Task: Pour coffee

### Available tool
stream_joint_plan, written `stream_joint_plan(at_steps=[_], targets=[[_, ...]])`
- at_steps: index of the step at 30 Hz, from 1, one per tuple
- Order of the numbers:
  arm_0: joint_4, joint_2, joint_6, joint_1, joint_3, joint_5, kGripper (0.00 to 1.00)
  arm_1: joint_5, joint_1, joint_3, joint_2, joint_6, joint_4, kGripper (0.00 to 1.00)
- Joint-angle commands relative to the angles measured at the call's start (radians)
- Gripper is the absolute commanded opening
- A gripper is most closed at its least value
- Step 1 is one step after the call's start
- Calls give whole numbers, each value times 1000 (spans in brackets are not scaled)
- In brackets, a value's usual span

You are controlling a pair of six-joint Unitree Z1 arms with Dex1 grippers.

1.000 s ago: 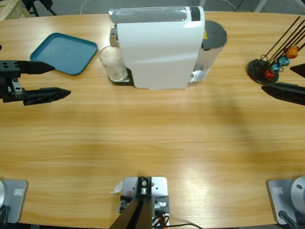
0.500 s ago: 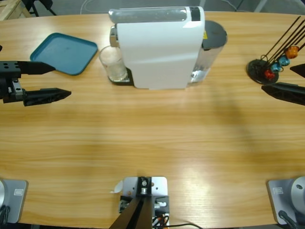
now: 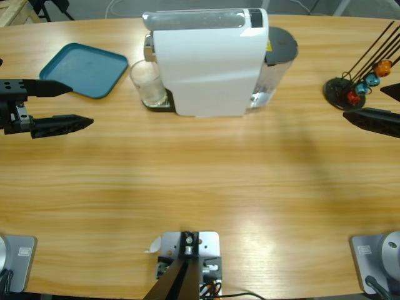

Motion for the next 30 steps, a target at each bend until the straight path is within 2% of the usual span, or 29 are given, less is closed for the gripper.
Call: stream_joint_plan(at_steps=[1, 24, 30], targets=[[-12, 18, -14, -15, 36, 19, 1000, -17, -11, 37, 26, 12, -18, 1000], [-26, 14, -8, -15, 39, 31, 1000, -14, -11, 42, 32, 14, -27, 1000], [-61, 64, 18, 1, 8, 32, 1000, -14, -11, 42, 46, 14, -29, 1000]])
